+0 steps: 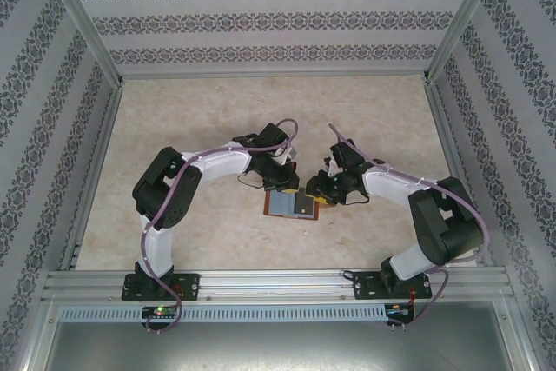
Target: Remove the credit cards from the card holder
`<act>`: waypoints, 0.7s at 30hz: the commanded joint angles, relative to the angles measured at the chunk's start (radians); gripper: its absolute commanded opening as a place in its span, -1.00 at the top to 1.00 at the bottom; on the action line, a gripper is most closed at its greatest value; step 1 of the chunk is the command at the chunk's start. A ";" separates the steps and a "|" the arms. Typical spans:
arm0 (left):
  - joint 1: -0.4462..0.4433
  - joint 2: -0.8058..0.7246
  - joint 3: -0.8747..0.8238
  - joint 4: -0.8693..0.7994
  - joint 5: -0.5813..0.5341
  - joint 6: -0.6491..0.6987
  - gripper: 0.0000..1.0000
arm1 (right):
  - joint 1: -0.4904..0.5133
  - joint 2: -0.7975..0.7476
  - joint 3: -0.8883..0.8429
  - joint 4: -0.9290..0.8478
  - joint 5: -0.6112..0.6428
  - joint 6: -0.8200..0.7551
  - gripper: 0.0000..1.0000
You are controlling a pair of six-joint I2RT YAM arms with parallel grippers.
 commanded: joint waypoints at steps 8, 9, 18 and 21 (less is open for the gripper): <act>-0.024 0.043 0.022 -0.051 0.013 -0.012 1.00 | -0.004 0.029 -0.002 0.021 -0.009 -0.029 0.28; -0.024 0.044 0.022 -0.060 0.004 -0.010 1.00 | -0.004 0.029 -0.001 0.024 -0.011 -0.029 0.28; -0.026 0.059 0.036 -0.115 -0.022 0.011 1.00 | 0.001 0.039 0.009 0.046 -0.023 -0.024 0.22; -0.027 0.066 0.036 -0.109 -0.016 0.006 1.00 | 0.007 0.040 0.013 0.052 -0.026 -0.021 0.21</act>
